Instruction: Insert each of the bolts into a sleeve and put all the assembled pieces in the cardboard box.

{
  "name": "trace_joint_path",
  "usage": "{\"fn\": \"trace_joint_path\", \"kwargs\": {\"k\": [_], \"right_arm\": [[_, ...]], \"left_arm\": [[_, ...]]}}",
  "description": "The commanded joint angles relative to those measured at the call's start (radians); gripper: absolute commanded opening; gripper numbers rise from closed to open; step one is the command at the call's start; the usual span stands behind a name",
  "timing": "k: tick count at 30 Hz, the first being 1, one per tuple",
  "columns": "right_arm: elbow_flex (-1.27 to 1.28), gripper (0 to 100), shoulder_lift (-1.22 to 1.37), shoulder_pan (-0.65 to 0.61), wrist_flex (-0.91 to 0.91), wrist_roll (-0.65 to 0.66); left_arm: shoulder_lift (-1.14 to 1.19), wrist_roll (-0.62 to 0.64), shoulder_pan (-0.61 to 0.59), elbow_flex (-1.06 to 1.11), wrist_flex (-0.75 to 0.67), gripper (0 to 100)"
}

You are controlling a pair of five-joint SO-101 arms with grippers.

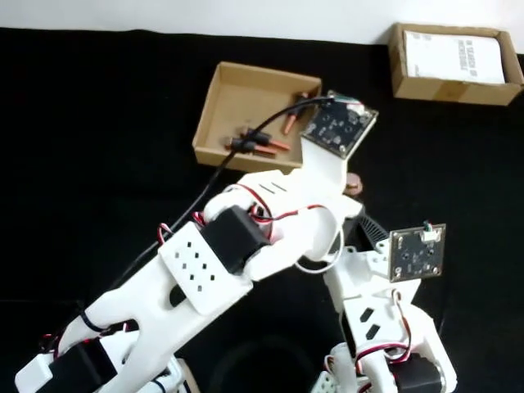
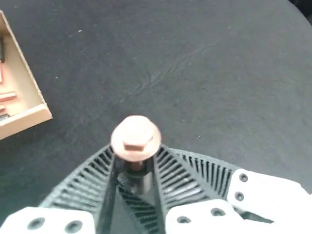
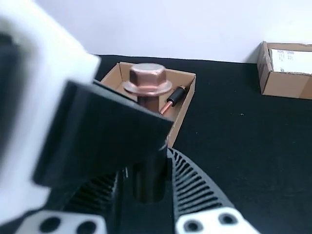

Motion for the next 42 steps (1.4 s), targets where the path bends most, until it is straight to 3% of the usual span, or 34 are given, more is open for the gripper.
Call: {"fn": "trace_joint_path", "kwargs": {"k": [1, 6, 9, 15, 22, 26, 32, 37, 42], "right_arm": [[-0.053, 0.6, -0.008, 0.016, -0.004, -0.003], [-0.051, 0.6, -0.004, 0.016, -0.004, -0.005], [-0.051, 0.6, 0.001, 0.021, -0.005, -0.006], [-0.061, 0.6, 0.012, 0.081, -0.018, -0.008], [-0.302, 0.6, 0.387, 0.082, -0.166, -0.008], [-0.493, 0.6, 0.642, 0.077, -0.229, -0.005], [-0.685, 0.6, 0.915, 0.021, -0.283, 0.008], [-0.779, 0.6, 1.13, -0.073, -0.283, 0.126], [-0.851, 0.6, 1.353, -0.104, -0.282, 0.313]], "left_arm": [[-0.039, 0.0, -0.005, -0.039, 0.11, 25], [-0.097, -0.009, -0.007, -0.107, 0.293, 27], [-0.185, -0.12, -0.007, -0.151, 0.43, 24], [-0.469, -0.374, -0.031, -0.179, 0.543, 1], [-0.7, -0.436, -0.354, -0.096, 0.54, 1], [-0.8, -0.436, -0.55, 0.061, 0.539, 1], [-0.978, -0.434, -0.74, 0.372, 0.436, 1], [-1.208, -0.434, -0.908, 0.702, 0.226, 1], [-1.457, -0.434, -0.94, 1.0, 0.143, 1]]}}
